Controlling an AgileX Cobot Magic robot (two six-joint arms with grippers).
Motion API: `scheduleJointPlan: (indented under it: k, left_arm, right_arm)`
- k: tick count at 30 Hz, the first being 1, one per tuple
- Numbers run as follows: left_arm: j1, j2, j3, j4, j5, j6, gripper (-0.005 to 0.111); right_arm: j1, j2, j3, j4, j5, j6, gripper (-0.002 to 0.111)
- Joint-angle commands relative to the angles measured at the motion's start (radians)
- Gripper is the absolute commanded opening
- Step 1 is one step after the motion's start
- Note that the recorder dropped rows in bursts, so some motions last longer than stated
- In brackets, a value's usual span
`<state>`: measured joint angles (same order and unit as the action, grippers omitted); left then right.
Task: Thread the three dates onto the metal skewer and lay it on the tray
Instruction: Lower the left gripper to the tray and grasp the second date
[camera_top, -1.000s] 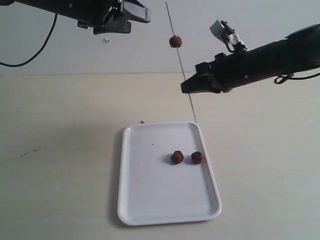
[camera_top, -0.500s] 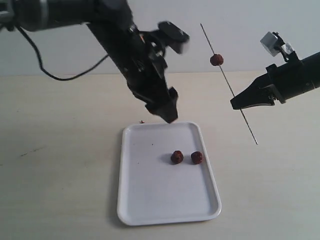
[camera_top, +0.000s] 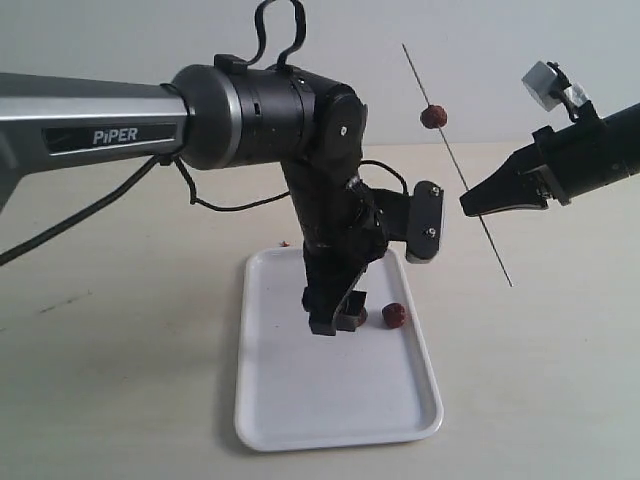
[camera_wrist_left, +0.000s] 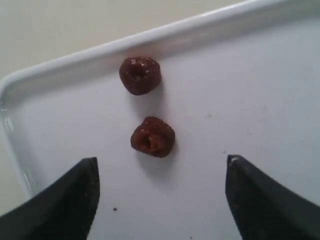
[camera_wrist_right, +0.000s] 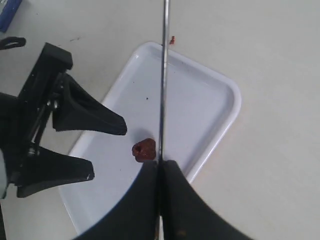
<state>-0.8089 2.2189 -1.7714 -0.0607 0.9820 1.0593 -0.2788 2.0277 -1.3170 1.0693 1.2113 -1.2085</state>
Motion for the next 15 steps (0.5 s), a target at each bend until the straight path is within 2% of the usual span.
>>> scheduleJointPlan:
  k: [1, 4, 11, 15]
  left_arm:
    - [-0.002, 0.026, 0.003, 0.009, -0.041, 0.158, 0.069]
    - [-0.002, 0.045, 0.003, 0.009, -0.081, 0.231, 0.069]
    - [-0.002, 0.091, 0.003, 0.011, -0.11, 0.27, 0.068]
    - [-0.002, 0.106, 0.003, 0.027, -0.11, 0.28, 0.057]
  right_arm:
    - [-0.006, -0.003, 0.005, 0.029, 0.01, -0.012, 0.0]
    - [-0.006, -0.003, 0.005, 0.036, 0.01, -0.012, 0.0]
    - [-0.006, -0.003, 0.005, 0.038, 0.01, -0.019, 0.0]
    - [-0.006, -0.003, 0.005, 0.049, 0.01, -0.019, 0.0]
